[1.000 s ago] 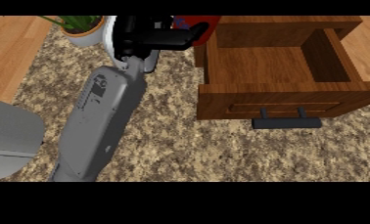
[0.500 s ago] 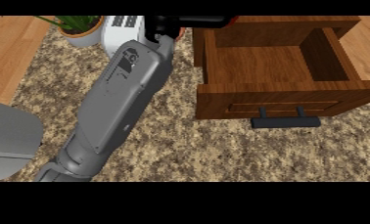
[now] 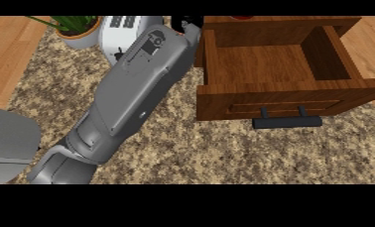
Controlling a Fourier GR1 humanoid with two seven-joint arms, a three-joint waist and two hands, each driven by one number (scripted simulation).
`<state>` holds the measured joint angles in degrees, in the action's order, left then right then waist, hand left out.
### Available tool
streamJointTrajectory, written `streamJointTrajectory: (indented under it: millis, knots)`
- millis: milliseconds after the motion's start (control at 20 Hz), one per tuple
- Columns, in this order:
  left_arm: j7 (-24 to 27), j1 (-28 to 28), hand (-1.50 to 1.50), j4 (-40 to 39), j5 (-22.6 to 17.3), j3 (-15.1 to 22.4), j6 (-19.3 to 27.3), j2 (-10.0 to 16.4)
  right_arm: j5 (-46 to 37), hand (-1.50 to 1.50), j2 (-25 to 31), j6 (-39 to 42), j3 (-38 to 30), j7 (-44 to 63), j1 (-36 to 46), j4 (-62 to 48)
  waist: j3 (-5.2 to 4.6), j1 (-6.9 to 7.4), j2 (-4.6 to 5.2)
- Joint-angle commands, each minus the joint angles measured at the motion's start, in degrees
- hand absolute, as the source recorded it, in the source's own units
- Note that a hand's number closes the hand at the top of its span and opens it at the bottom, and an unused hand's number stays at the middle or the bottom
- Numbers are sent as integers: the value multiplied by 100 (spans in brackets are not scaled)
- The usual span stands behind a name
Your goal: Pick up the can, place it into the drawer and close the drawer
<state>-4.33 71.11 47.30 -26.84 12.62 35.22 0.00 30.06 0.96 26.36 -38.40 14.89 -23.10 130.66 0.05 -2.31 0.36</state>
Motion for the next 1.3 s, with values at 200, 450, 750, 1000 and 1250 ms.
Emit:
streamJointTrajectory:
  millis: [200,450,750,1000,1250]
  knots:
    - [425,579,150,-797,-667,488,200,0,-263,-150,-92,-143,160,136,191,84,0,-12,6]
    - [744,660,150,-1215,-1340,847,293,0,80,-150,67,171,-44,-52,85,-205,6,-183,24]
    - [865,827,150,-1558,-1759,1296,484,0,281,-150,127,-139,28,429,164,143,5,-253,47]
    - [670,1074,150,-1708,-2040,1722,650,0,115,-150,83,-142,8,289,306,57,8,-241,46]
    - [1021,810,-150,-2031,-2247,1932,690,0,157,-150,140,-272,180,555,401,264,5,-288,81]
